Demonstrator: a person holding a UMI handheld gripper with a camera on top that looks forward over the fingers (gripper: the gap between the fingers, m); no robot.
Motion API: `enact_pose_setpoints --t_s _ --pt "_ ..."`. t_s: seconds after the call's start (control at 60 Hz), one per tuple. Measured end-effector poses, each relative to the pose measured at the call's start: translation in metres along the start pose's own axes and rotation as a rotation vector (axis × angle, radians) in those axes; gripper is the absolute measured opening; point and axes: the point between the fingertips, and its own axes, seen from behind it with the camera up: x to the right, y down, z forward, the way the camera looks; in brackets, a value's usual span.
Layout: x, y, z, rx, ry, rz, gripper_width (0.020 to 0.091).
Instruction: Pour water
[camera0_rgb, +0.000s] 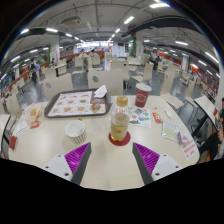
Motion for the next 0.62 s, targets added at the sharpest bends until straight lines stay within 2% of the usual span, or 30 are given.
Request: enact_pose_setpoints --t_s 0.267,0.617 --pt "-0.042 0.015 -0.103 -0.015 -0.017 -0.02 0.0848" --pt "-0.061 0.015 -0.132 0.016 -0.029 -0.063 0.0846"
